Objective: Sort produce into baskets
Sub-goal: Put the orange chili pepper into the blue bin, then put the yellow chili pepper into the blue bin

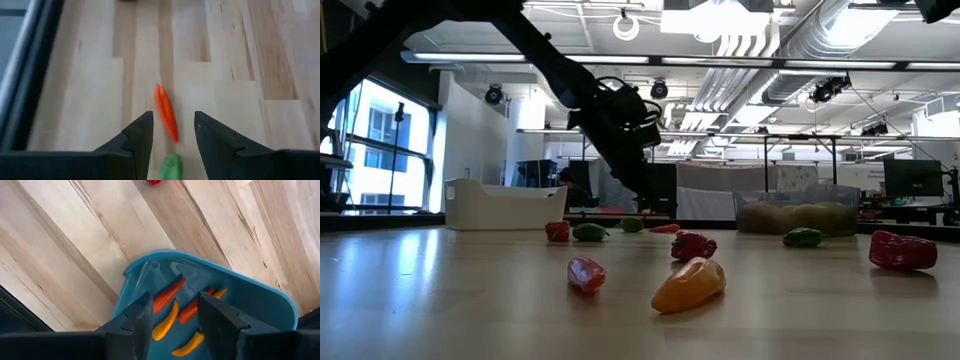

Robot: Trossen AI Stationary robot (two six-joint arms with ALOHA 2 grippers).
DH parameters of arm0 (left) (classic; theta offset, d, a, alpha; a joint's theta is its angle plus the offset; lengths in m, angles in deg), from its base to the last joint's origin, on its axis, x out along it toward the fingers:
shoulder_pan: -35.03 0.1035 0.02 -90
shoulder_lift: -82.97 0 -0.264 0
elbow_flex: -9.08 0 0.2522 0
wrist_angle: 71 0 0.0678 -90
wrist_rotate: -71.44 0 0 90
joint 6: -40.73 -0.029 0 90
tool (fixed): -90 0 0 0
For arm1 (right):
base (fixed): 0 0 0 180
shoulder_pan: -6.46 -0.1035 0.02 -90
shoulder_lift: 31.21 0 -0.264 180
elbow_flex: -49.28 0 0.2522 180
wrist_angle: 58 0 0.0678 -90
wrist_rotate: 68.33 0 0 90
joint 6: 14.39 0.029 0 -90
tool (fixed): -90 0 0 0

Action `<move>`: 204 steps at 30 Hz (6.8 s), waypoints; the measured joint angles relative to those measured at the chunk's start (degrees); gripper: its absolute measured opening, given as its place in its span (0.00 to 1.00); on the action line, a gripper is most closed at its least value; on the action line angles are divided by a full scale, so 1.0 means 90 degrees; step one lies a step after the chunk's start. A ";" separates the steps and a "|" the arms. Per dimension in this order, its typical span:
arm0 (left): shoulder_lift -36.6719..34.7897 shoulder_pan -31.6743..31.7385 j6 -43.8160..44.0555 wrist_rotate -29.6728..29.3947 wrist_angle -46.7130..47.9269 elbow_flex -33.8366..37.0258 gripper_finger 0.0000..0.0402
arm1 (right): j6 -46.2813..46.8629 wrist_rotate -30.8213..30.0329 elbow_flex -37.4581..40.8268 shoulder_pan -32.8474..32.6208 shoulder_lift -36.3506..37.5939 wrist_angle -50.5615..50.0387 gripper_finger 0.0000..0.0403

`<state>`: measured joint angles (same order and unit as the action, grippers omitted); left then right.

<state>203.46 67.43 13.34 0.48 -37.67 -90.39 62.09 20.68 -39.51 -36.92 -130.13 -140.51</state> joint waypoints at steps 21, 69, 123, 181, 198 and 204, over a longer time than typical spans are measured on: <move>-0.0196 0.0617 -0.1262 0.2367 0.2272 -0.0190 0.02 | -0.2777 -0.2395 0.0017 0.2219 -0.0002 0.1079 0.10; -0.2477 -0.0397 0.2536 0.0466 -0.7401 0.6016 0.00 | -1.0704 0.1556 0.1684 0.8629 -0.1520 0.8133 0.43; -0.2475 -0.1791 0.1916 0.0306 -0.7344 0.6066 0.00 | 0.2633 -0.0381 0.1243 -0.0376 0.2011 0.1387 0.00; -0.2472 -0.8282 0.5358 -0.1286 0.2598 0.2234 0.00 | -0.3324 0.0519 0.1241 0.0450 0.0452 -0.0014 0.52; -0.2157 -0.9906 0.6434 -0.1983 0.3444 0.2268 0.25 | -0.4051 -0.0001 0.1239 0.0987 0.0454 -0.0082 0.54; -0.1831 -0.9906 0.5699 -0.1945 0.3471 0.2268 0.32 | -0.4033 0.0122 0.1239 0.0989 0.0454 -0.0188 0.54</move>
<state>186.98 -21.72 64.63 -17.02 -6.43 -69.98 25.79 21.78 -28.36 -28.02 -126.04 -142.20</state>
